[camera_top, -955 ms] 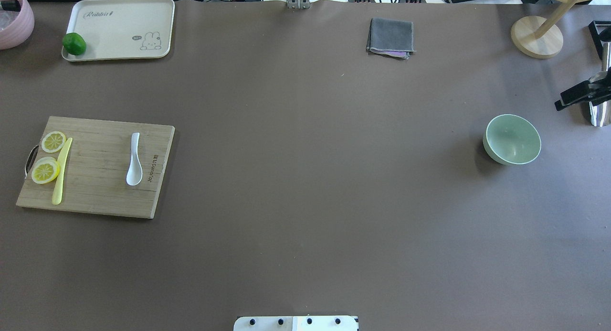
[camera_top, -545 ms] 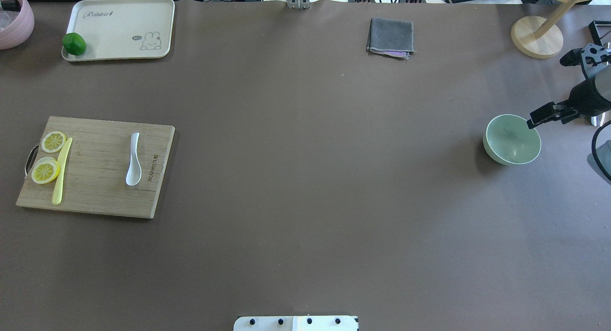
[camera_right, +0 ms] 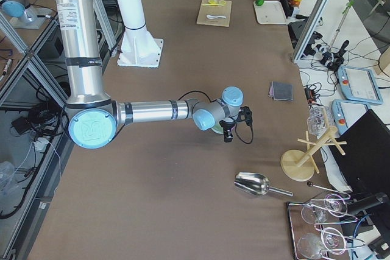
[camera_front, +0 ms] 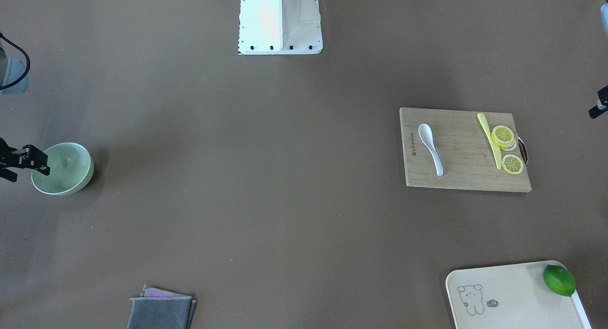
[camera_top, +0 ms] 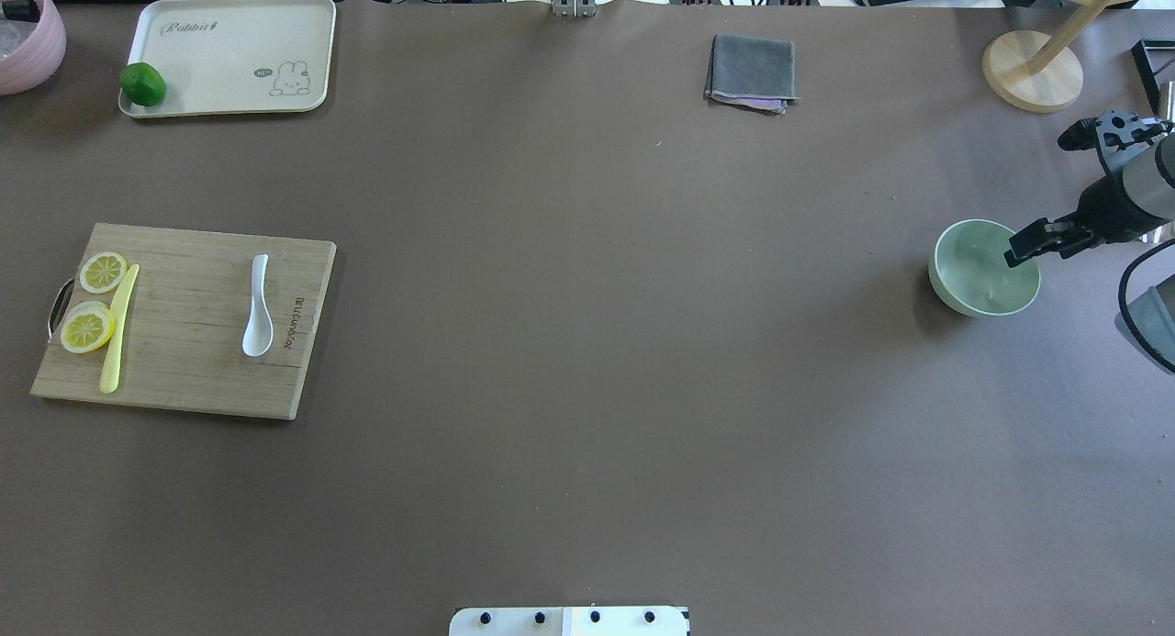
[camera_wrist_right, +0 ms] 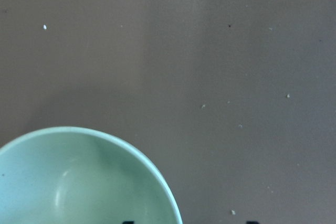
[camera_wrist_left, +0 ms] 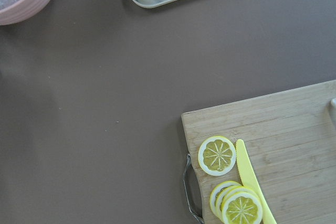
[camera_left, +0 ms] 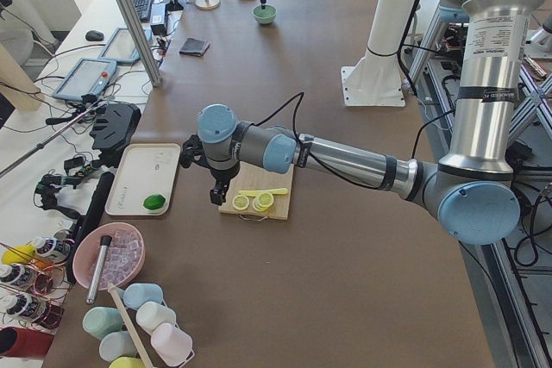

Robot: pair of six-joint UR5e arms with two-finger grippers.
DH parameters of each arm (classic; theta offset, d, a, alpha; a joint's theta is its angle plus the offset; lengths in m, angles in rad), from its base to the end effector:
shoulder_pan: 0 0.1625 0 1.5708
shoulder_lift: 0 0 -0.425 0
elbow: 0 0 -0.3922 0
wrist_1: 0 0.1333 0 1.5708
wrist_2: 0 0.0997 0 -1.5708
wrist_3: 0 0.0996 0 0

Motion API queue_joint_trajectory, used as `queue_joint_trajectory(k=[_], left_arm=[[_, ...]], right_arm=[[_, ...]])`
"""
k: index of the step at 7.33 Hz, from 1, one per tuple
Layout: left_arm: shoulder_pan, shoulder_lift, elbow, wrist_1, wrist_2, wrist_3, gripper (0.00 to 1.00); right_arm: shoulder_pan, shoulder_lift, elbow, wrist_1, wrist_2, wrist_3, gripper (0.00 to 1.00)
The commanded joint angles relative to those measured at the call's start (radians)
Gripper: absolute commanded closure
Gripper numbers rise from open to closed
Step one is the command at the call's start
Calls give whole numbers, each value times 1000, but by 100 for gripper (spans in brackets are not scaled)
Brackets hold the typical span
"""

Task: Place spoon in bowl
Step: 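Reach the right gripper down to the rim of the pale green bowl, then drag the green bowl inward with the right gripper while the left reaches the spoon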

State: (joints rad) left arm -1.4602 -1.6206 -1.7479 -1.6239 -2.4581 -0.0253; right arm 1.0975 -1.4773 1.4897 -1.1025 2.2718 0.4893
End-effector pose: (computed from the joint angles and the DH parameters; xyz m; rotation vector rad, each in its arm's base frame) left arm 0.0013 -0.5195 0.5316 0.2011 0.8981 0.2034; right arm -0.1917 -0.5259 0.6022 0.0902 -0.8222 -0.1534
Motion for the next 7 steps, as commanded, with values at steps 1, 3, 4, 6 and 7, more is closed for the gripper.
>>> queue_joint_trajectory(k=[1, 3, 4, 6, 7], left_arm=[[0, 2, 4, 4, 4, -2, 2], [18, -10, -19, -19, -1, -186, 3], [80, -16, -45, -101, 7, -340, 3], [253, -41, -42, -238, 119, -607, 3], [350, -88, -38, -240, 190, -743, 3]], right_arm=[[-5, -3, -6, 1, 17, 0, 100], [-14, 18, 20, 3, 67, 90, 100], [-48, 62, 76, -8, 75, 207, 100], [-196, 182, 132, -8, 34, 515, 100], [-311, 251, 151, -8, -47, 678, 100]])
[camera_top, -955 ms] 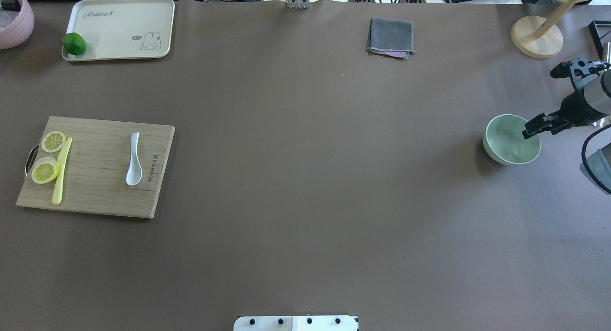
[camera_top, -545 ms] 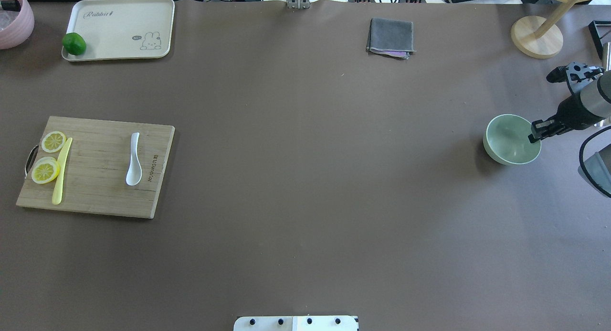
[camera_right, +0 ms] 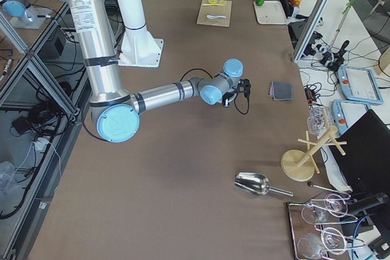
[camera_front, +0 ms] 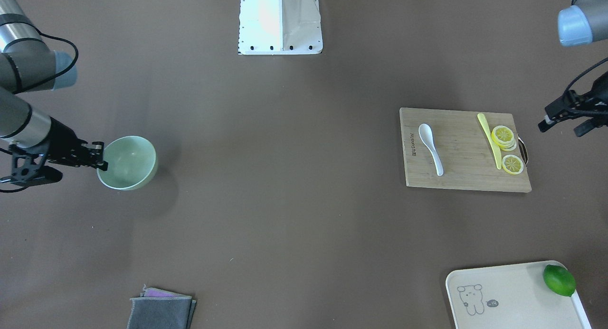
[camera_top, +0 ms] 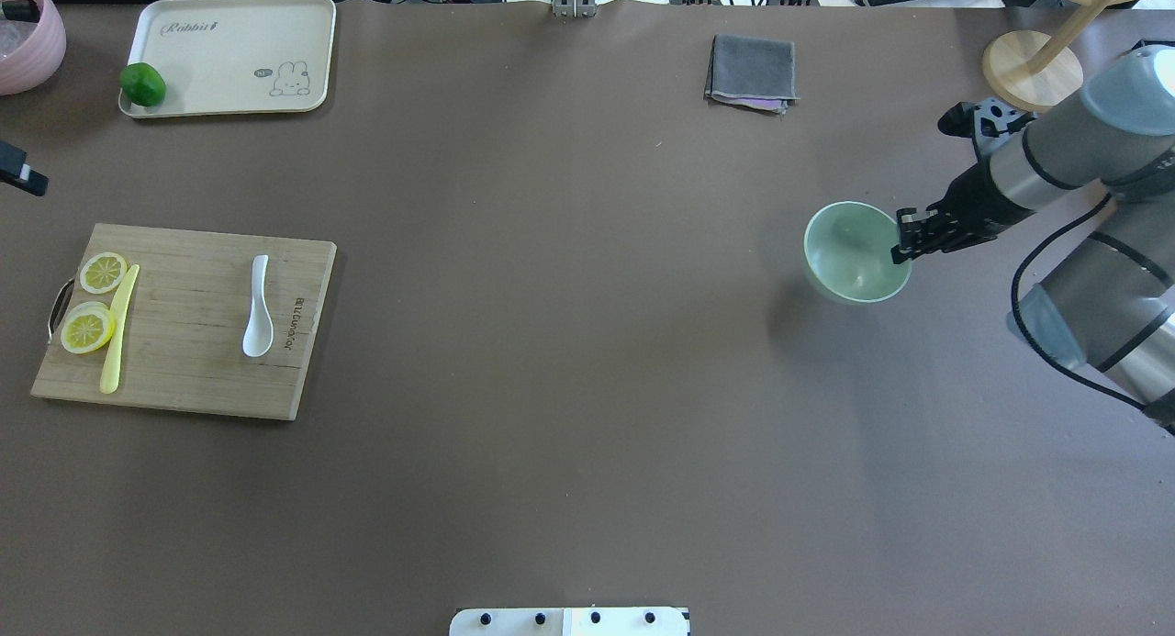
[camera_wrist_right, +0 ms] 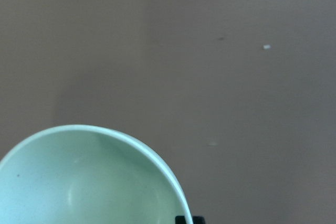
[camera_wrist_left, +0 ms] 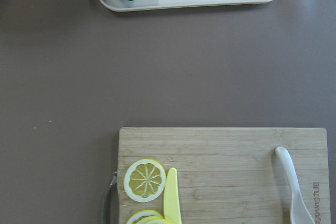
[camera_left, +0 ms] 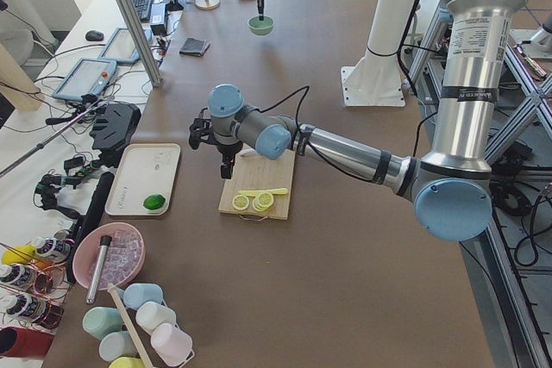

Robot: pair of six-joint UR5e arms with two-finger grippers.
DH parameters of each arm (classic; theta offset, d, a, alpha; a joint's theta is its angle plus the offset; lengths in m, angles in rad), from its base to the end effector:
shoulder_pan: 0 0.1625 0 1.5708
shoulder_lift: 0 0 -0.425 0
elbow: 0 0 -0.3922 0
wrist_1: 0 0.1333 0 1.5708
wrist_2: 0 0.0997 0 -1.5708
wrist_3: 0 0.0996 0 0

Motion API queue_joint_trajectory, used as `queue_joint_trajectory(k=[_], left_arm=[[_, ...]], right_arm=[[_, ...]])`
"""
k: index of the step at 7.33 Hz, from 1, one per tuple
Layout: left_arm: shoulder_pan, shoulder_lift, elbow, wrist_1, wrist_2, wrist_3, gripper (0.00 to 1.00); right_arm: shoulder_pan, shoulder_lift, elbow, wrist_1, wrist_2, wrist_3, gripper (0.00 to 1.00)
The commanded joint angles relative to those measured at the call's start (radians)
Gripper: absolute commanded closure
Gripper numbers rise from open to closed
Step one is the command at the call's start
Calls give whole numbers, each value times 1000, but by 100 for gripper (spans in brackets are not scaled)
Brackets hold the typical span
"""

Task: Place spoon in bowl
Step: 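Drag the green bowl inward with the right gripper while the left reaches the spoon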

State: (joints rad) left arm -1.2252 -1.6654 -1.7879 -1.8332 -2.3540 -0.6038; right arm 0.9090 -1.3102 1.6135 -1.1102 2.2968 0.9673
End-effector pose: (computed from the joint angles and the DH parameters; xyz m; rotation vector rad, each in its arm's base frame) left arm 0.1221 -0.5252 0.4704 0.1358 0.9236 -0.0144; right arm -0.3202 -0.5204 0.4408 -0.0012 -1.0003 0.0025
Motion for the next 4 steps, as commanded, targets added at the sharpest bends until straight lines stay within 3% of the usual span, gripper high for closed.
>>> queue_joint_trajectory(k=[1, 4], left_arm=[[180, -65, 10, -34, 110, -224, 3], [341, -134, 42, -35, 214, -401, 8]], right_arm=[[-207, 147, 31, -2, -139, 322, 100], [-367, 264, 28, -35, -282, 503, 100]])
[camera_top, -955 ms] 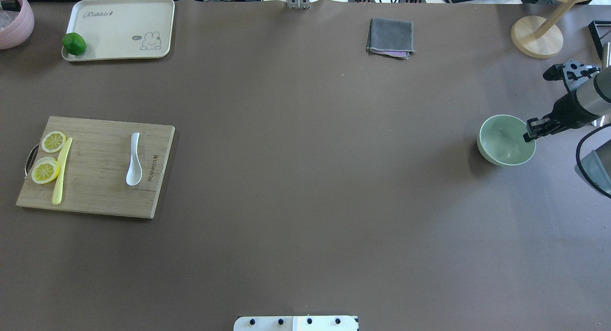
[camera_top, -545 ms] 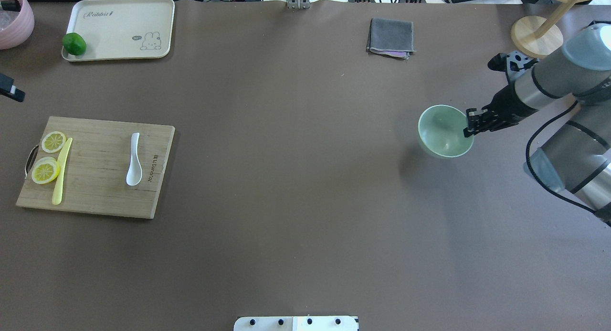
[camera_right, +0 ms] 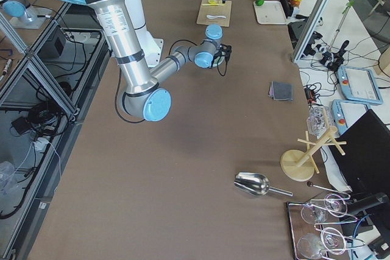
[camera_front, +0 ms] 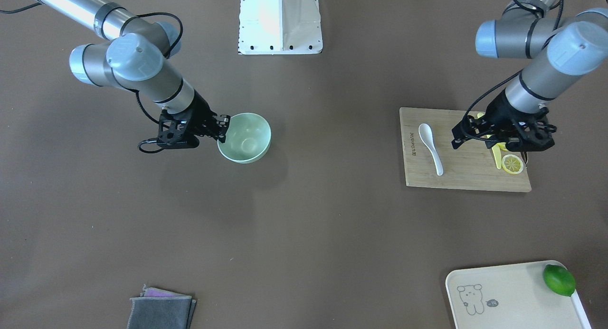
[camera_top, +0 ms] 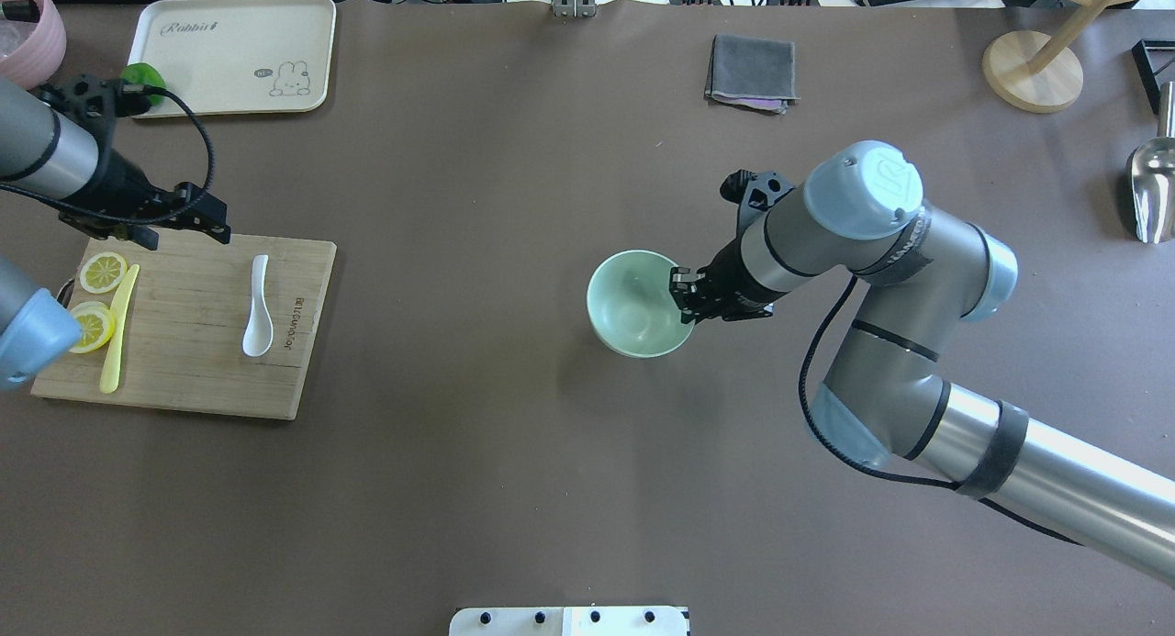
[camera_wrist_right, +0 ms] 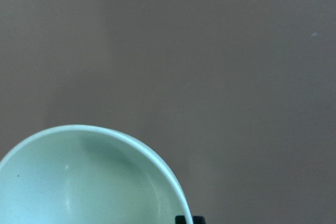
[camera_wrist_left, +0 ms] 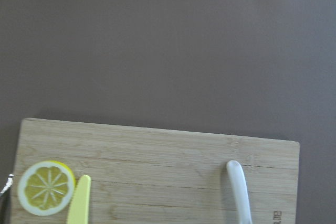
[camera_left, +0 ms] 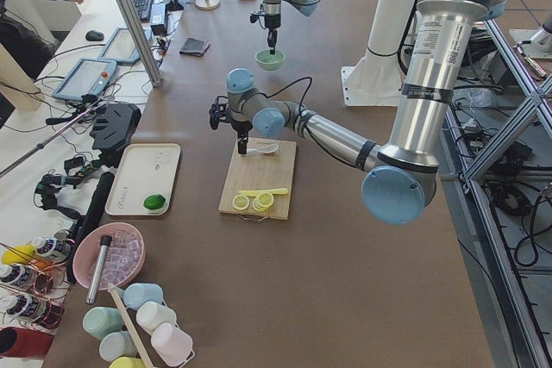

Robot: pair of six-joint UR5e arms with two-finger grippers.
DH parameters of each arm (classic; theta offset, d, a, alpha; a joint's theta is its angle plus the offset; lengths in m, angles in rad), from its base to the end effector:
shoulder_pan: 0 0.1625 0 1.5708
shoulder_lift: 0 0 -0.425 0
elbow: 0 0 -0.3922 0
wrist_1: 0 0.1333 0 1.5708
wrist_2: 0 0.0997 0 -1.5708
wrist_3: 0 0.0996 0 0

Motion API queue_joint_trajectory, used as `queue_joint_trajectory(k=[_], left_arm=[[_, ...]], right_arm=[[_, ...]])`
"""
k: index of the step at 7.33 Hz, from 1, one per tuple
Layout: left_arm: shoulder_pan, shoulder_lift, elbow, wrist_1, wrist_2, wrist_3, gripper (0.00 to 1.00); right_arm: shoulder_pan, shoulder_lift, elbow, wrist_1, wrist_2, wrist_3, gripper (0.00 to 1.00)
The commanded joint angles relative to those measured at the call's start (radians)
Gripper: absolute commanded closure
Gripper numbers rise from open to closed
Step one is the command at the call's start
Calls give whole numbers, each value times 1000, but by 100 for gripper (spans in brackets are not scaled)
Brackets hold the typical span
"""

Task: Place spoon in bowl
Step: 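Drag the green bowl inward with the right gripper while the left reaches the spoon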

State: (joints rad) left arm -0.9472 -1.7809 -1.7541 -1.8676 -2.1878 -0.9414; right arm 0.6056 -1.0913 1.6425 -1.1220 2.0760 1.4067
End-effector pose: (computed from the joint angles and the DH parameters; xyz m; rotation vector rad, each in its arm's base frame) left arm 0.2770 -0.5146 0.4270 0.0561 0.8891 -0.0837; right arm -0.4920 -0.4442 0.2974 -0.0610 -1.0777 0.1454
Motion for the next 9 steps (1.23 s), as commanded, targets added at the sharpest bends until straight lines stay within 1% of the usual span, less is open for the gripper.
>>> queue_joint_trajectory(k=[1, 3, 5, 6, 7, 9], left_arm=[[79, -17, 22, -1, 65, -63, 10], [96, -17, 42, -4, 68, -63, 14], [117, -20, 63, -4, 68, -65, 18], [120, -20, 64, -4, 68, -65, 19], [126, -20, 64, -4, 68, -65, 21], [145, -20, 67, -4, 74, -68, 22]], right_arm=[[-101, 82, -6, -74, -101, 66, 100], [-153, 114, -10, -99, -146, 110, 100], [-168, 120, -13, -99, -166, 112, 100], [-168, 122, -10, -99, -166, 115, 68], [-159, 117, 5, -102, -192, 115, 1], [-109, 81, 49, -102, -179, 109, 0]])
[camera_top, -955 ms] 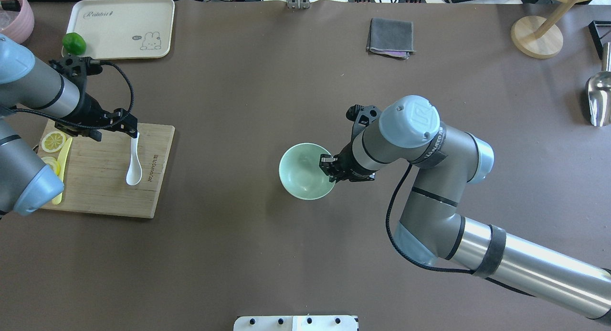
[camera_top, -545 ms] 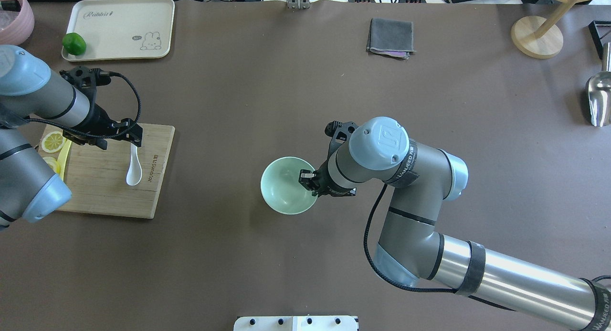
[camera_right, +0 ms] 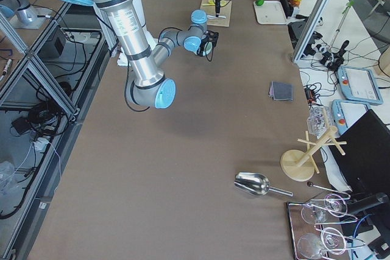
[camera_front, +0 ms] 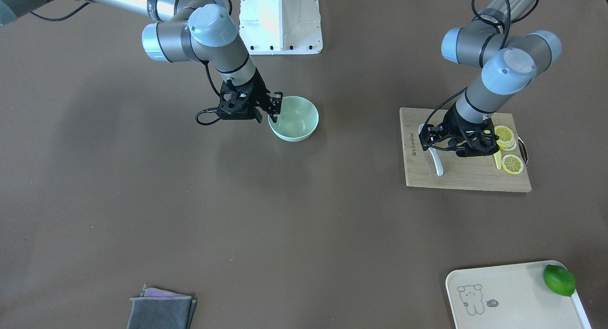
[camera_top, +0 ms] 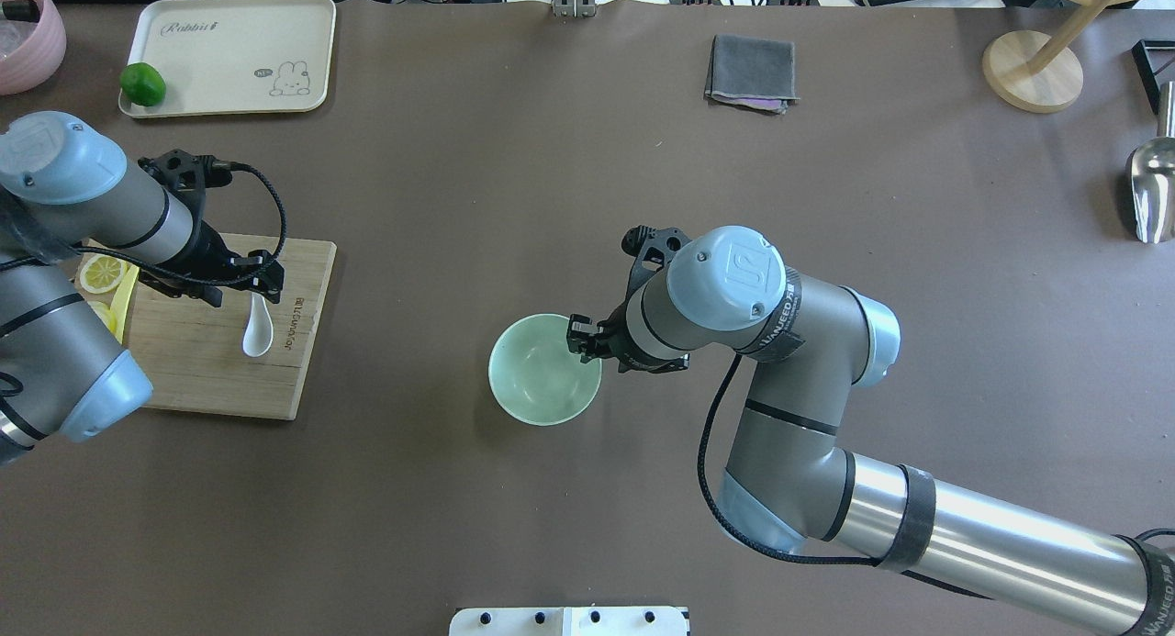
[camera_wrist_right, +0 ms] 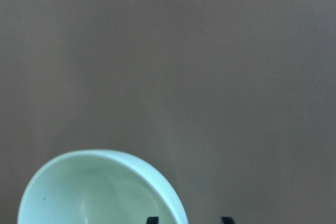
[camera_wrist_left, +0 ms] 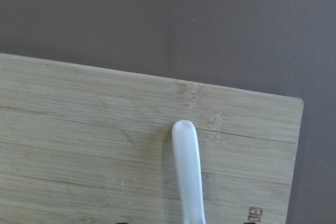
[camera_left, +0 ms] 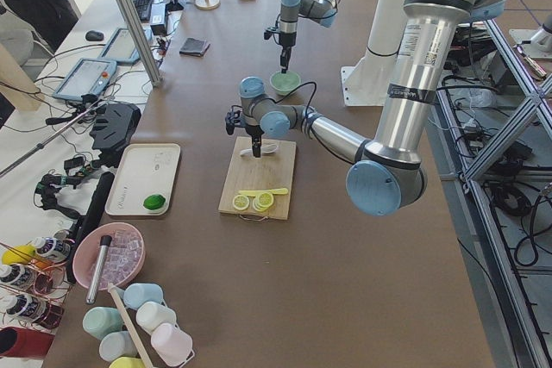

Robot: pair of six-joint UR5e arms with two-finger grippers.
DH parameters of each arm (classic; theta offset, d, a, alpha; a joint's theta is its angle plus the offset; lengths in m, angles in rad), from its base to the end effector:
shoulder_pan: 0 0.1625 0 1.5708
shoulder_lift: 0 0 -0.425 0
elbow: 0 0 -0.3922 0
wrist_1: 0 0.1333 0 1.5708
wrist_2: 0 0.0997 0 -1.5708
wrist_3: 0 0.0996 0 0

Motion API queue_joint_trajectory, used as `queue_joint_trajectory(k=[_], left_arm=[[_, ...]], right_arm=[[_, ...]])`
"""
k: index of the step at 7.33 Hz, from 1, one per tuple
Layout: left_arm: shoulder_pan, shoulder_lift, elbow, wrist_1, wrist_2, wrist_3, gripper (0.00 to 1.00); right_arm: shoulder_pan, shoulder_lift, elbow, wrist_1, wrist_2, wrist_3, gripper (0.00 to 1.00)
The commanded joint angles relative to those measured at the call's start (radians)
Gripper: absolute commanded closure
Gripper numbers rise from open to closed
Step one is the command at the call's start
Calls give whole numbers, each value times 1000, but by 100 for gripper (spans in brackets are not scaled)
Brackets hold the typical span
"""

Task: Place spoon in bowl
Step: 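Grasp the white spoon handle with the left gripper while the right gripper releases the bowl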

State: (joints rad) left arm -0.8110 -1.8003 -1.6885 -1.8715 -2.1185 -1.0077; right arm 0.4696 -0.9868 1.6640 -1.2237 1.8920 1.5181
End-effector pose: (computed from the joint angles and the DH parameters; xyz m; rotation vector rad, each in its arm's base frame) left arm 0.3517 -0.4884 0.4505 -0.0079 0.8221 -0.0564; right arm -0.5536 -0.3952 0.2352 -0.0205 -1.0572 0.2130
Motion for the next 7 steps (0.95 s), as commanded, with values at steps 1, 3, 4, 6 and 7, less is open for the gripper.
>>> queue_joint_trajectory(k=[1, 3, 4, 6, 7], left_arm=[[12, -1, 1, 0, 5, 0, 25], [15, -20, 21, 0, 5, 1, 40], [15, -31, 35, 0, 5, 1, 41], [15, -39, 44, 0, 3, 3, 50], [15, -37, 47, 0, 5, 6, 67]], right_arm=[[43, -74, 66, 1, 13, -15, 0], [60, -93, 88, 1, 25, -16, 0], [61, -95, 88, 1, 25, -15, 0], [67, -98, 88, 1, 27, -15, 0], [69, -104, 92, 1, 27, -15, 0]])
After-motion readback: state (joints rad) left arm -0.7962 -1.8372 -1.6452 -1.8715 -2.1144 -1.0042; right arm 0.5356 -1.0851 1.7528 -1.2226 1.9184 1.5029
